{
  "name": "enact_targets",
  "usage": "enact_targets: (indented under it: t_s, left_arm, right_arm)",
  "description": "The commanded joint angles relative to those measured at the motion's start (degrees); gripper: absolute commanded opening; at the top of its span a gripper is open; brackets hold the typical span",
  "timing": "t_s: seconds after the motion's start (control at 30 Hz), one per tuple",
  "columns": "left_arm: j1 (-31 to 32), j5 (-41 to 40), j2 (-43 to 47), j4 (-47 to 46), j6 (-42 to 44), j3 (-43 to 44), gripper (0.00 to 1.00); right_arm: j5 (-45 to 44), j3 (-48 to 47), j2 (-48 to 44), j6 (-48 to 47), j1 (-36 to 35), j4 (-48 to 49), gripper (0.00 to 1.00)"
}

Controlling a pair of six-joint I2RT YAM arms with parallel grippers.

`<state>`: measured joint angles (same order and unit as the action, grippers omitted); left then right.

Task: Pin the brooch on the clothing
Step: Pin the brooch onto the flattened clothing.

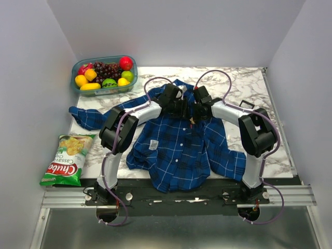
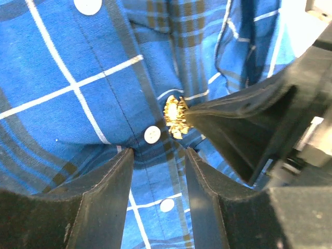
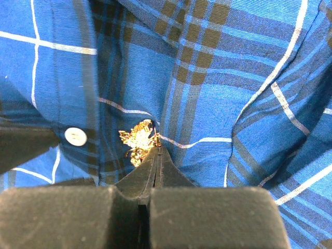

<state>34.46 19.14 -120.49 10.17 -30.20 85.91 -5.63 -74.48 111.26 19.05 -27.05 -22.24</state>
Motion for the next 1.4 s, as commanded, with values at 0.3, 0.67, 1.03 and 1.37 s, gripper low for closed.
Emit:
enact_targets:
  t_s: [0.3,0.67,1.03,1.37]
  left_arm:
    - [3.1,0.9,-0.3,-5.3,2.2,0.1,0.54]
    - [3.6,-10.6,-4.8,7.7,4.8,2.6,0.54]
    - [4.6,-2.5,-8.9,3.9,2.7,2.3,0.26]
    - [5.5,-4.5,-9.5,6.1,4.2,3.7,0.16]
  right_arm:
    - [-4.4,3.4,-2.4,2.0,-0.2,0.0,0.00]
    - [-4.2,5.4,-3.5,3.6,-0.2,1.3,0.00]
    - [-0.6,11.8,-7.6,-1.5,-0.2,11.8,0.00]
    - [-0.3,13.2,-7.8,-3.6,-0.2,13.6,0.00]
